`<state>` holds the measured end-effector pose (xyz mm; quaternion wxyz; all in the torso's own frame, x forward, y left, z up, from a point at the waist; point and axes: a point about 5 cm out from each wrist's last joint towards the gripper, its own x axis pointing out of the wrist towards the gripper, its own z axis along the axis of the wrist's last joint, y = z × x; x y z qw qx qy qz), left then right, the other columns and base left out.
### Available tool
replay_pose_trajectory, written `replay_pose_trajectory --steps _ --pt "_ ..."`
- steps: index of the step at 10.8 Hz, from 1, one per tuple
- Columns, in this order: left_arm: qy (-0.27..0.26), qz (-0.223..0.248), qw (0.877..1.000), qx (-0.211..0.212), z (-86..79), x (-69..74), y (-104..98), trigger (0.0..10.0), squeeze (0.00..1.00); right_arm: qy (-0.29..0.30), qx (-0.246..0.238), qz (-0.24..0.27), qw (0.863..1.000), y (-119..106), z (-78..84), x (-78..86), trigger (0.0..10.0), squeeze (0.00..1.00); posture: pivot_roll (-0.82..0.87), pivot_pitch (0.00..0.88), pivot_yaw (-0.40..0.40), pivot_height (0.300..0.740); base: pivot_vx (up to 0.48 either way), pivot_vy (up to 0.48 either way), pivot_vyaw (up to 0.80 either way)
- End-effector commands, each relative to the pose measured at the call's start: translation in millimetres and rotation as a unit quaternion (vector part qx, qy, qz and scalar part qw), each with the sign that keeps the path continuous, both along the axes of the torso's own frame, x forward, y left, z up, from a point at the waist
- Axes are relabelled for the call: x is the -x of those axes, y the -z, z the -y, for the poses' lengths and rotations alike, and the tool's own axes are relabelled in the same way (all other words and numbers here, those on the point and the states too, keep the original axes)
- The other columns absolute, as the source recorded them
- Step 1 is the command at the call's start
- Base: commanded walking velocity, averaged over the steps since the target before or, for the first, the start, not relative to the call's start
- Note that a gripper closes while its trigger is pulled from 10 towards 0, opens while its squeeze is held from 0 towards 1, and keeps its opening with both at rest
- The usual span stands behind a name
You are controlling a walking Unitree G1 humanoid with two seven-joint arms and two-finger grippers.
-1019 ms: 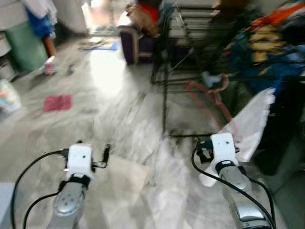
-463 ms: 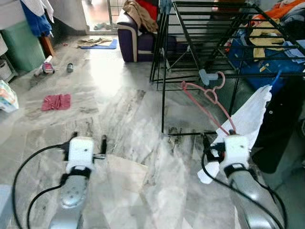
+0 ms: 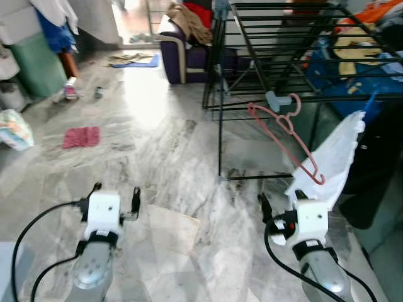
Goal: Hang hanger
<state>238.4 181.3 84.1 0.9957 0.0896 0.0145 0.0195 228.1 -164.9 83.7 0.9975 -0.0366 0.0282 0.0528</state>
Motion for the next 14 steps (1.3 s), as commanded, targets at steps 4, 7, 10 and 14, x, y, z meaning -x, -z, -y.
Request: replay_pose_trajectory --steps 4,7,10,14 --pt "0.0 -0.009 1.0 0.006 2.7 2.7 0.6 10.0 0.0 -0.011 0.008 0.007 1.0 -9.2 0.0 -9.8 10.0 0.0 0.08 0.0 -0.022 0.74 0.0 -0.276 0.4" --pt "-0.007 -0.009 1.0 0.008 2.3 1.3 -0.7 10.0 0.0 -0.03 0.02 0.015 0.999 -14.1 -5.1 -17.7 10.0 0.0 0.08 0.0 -0.023 0.74 0.0 -0.304 0.72" --pt "-0.004 -0.007 1.0 0.007 3.3 -2.4 -1.2 10.0 0.0 -0.018 0.026 0.022 0.999 -18.4 -1.0 -28.7 10.0 0.0 0.07 0.0 -0.019 0.74 0.0 -0.299 0.0" --pt "-0.009 -0.015 1.0 -0.004 3.1 -0.5 1.7 10.0 0.0 -0.01 0.019 0.02 1.0 -14.1 -1.7 -28.3 10.0 0.0 0.08 0.0 -0.017 0.74 0.0 -0.201 0.0"
